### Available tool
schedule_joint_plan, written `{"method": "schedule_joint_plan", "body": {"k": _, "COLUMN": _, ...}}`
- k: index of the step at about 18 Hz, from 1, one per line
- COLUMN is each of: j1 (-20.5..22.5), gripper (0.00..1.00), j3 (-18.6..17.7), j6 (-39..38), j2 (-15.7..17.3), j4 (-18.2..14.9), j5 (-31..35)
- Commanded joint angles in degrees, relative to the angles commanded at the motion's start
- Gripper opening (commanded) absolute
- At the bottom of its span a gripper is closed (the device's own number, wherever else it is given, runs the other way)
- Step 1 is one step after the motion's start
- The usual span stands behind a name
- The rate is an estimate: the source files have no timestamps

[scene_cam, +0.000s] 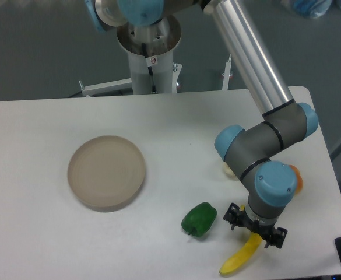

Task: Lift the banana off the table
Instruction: 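Lower the open gripper around the banana's middle and close it, then lift the grasped banana up off the table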

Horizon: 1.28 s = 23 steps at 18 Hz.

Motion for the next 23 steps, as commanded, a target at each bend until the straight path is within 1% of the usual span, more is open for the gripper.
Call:
{"method": "schedule_joint_plan", "body": {"k": 4, "j1": -0.2, "gripper": 1.0, "j3": -0.1, "j6": -0.3, "j2": -2.0, "j4": 0.2, "j5": 0.4}}
{"method": "schedule_joint_plan", "body": {"k": 5, "j1": -0.2, "gripper": 0.97, "j3": -0.2, "j6": -0.3, "j2": -2.0, "j4": 0.2, "j5": 0.4}}
{"method": "schedule_joint_plan", "body": {"k": 6, "j1": -0.2, "gripper": 0.64, "j3": -0.1, "j6": -0.3, "j2": -2.0, "j4": 0.1, "j5": 0.2}}
{"method": "schedule_joint_plan", "body": {"k": 7, "j1": -0.2, "gripper": 0.38, "j3": -0.2, "j6": -0.3, "j2": -1.8, "j4": 0.1, "j5": 0.4}}
{"method": "schedule_joint_plan", "body": {"k": 9, "j1": -0.2, "gripper": 0.08, "j3": -0.1, "j6": -0.3, "j2": -1.6, "j4": 0.1, "j5": -0.1}}
{"method": "schedule_joint_plan", "body": {"k": 10, "j1": -0.1, "gripper": 0.0, "j3": -0.1, "j6": -0.4, "j2": -1.2, "j4": 0.0, "j5": -0.2}}
{"method": "schedule_joint_plan", "body": {"k": 12, "j1": 0.0, "gripper": 0.0, "j3": -0.6, "j6": -0.3, "j2": -0.2, "j4": -0.3, "j5": 0.0}}
{"method": "schedule_joint_plan", "body": {"k": 15, "j1": 0.0, "gripper": 0.0, "j3": -1.6, "j6": -0.4, "j2": 2.3, "j4": -0.4, "j5": 0.4}}
{"method": "schedule_joint_plan", "body": {"k": 16, "j1": 0.2, "gripper": 0.0, "j3": -2.7, "j6": -0.4, "j2": 4.1, "j4": -0.5, "j5": 0.4}}
{"method": "schedule_joint_plan", "body": {"k": 17, "j1": 0.3, "gripper": 0.0, "j3": -3.5, "j6": -0.4, "j2": 5.3, "j4": -0.5, "j5": 0.4}}
{"method": "schedule_joint_plan", "body": {"k": 18, "j1": 0.7, "gripper": 0.0, "j3": -4.3, "j6": 0.1, "j2": 6.6, "j4": -1.3, "j5": 0.4}}
{"method": "schedule_joint_plan", "body": {"k": 21, "j1": 3.5, "gripper": 0.0, "j3": -5.3, "j6": 0.9, "j2": 11.4, "j4": -5.4, "j5": 0.4}}
{"method": "schedule_joint_plan", "body": {"k": 22, "j1": 5.7, "gripper": 0.0, "j3": -5.4, "j6": 3.9, "j2": 13.5, "j4": -8.4, "j5": 0.2}}
{"method": "schedule_joint_plan", "body": {"k": 23, "j1": 6.3, "gripper": 0.0, "j3": -5.4, "j6": 9.6, "j2": 15.1, "j4": -11.5, "j5": 0.3}}
